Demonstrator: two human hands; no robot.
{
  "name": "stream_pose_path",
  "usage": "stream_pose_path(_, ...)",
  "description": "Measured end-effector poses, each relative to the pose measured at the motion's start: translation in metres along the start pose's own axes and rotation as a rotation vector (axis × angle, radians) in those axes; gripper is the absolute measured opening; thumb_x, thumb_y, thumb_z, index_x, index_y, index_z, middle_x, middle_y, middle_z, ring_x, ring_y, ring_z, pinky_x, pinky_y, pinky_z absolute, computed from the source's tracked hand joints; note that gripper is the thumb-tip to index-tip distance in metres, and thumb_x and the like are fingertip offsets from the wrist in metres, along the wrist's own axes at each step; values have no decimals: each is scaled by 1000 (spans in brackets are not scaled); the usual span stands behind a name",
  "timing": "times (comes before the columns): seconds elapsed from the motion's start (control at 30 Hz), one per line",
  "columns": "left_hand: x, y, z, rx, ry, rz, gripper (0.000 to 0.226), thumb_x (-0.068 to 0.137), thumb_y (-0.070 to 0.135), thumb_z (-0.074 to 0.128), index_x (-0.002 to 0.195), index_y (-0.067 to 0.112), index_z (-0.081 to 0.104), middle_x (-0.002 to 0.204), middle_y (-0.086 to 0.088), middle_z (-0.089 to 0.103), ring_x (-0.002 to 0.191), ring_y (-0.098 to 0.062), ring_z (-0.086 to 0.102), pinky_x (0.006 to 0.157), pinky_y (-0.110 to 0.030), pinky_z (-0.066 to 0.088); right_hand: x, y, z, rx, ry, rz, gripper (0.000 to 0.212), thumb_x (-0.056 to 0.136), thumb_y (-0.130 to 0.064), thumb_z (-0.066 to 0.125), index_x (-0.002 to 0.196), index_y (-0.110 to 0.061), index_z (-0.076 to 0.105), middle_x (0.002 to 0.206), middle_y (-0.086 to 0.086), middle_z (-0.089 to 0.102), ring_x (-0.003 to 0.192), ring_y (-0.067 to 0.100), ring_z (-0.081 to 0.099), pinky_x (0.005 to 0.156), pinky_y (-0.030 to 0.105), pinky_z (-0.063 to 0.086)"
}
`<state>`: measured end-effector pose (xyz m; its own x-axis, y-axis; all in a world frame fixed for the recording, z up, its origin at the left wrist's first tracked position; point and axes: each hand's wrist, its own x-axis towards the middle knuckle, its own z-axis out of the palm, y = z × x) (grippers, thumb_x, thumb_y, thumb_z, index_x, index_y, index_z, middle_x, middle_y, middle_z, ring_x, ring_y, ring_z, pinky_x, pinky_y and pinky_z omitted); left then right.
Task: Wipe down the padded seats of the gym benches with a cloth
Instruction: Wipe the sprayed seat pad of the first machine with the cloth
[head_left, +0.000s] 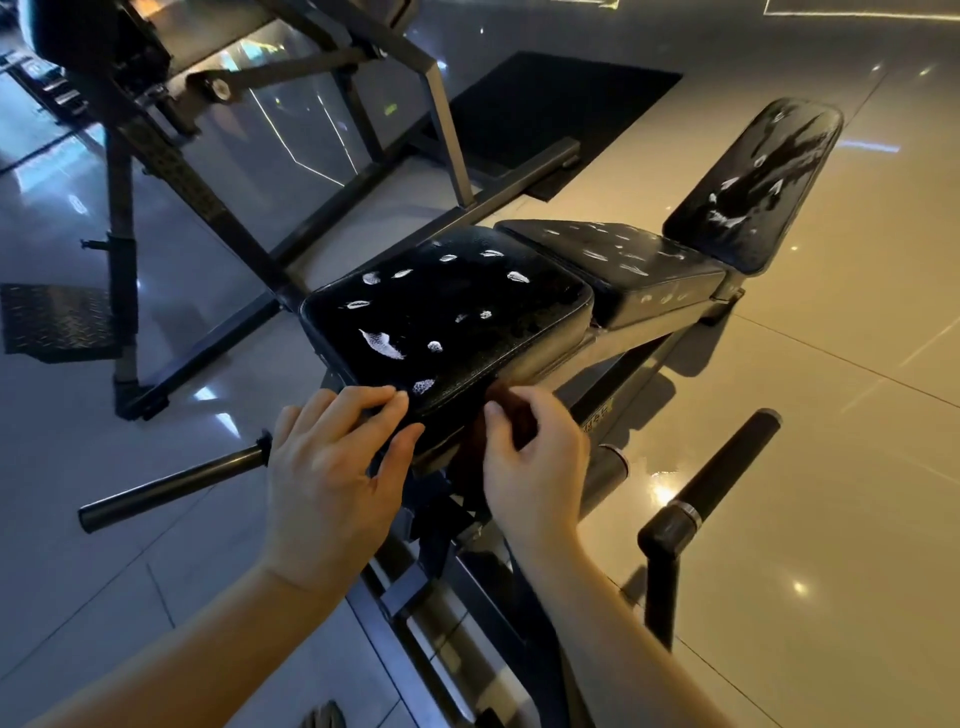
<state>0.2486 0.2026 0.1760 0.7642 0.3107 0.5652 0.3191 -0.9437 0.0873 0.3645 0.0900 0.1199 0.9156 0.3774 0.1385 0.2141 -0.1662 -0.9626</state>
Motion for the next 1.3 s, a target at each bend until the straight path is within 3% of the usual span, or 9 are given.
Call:
stream_pose_path(0.13,0,0,0,-15,6,7,27,94,25,69,112,6,75,105,-5,70,84,-23,60,72,-46,45,24,11,-4,-44,63,-99,8,95,-24,63,99,-20,68,86,-12,64,84,3,58,79,21,47)
stream_pose_path(0.23,-3,1,0,-29,10,-11,28,94,25,69,114,6,74,106,-5,70,87,-23,60,75,-45,46,19,12,0,-24,52,-87,8,96,-25,63,101,-21,67,87,-13,63,86,3,59,80,20,48)
stream_pose_path(0.33,-4,0,-1,-19,4,0,28,95,25,68,116,7,73,107,-4,69,87,-21,59,77,-42,44,33,10,-6,70,159,147,9,98,-28,64,107,-28,61,94,-18,58,90,0,57,79,20,47)
stream_pose_path(0.43,-4,-1,0,-14,13,11,28,95,24,69,115,6,74,108,-5,70,87,-22,60,77,-42,44,79,14,-25,113,371,423,23,99,-31,63,119,-20,62,111,-4,61,97,7,54,70,14,39)
stream_pose_path(0.63,-3,-2,2,1,21,41,27,96,24,68,114,4,74,105,-6,69,84,-24,59,74,-41,42,101,-1,-27,154,465,512,12,90,-33,74,97,-28,66,92,-8,63,94,15,66,78,31,57)
stream_pose_path(0.87,-1,0,0,29,-2,38,25,97,24,67,112,6,75,104,-4,69,85,-22,60,75,-36,40,28,-39,-21,433,227,427,14,91,-21,73,92,-33,67,94,-11,68,96,5,65,88,34,56)
stream_pose_path(1.07,6,-9,-8,58,-59,86,24,96,27,65,109,9,76,105,-1,70,86,-24,61,75,-43,44,0,-43,-31,414,-57,433,8,88,-23,77,95,-25,74,89,-8,72,91,10,69,83,36,60)
stream_pose_path(1.2,7,-7,-9,57,-59,92,25,96,27,65,109,8,76,104,-2,70,84,-23,60,74,-41,44,62,-20,-56,292,316,455,12,93,-22,73,98,-28,64,95,-12,63,101,12,64,90,39,59)
stream_pose_path(1.3,6,-5,-8,26,-77,72,26,98,26,63,111,8,75,106,-3,69,88,-22,60,78,-42,45,77,-21,-38,255,329,479,12,92,-24,73,104,-23,70,94,-10,66,92,8,66,83,39,61)
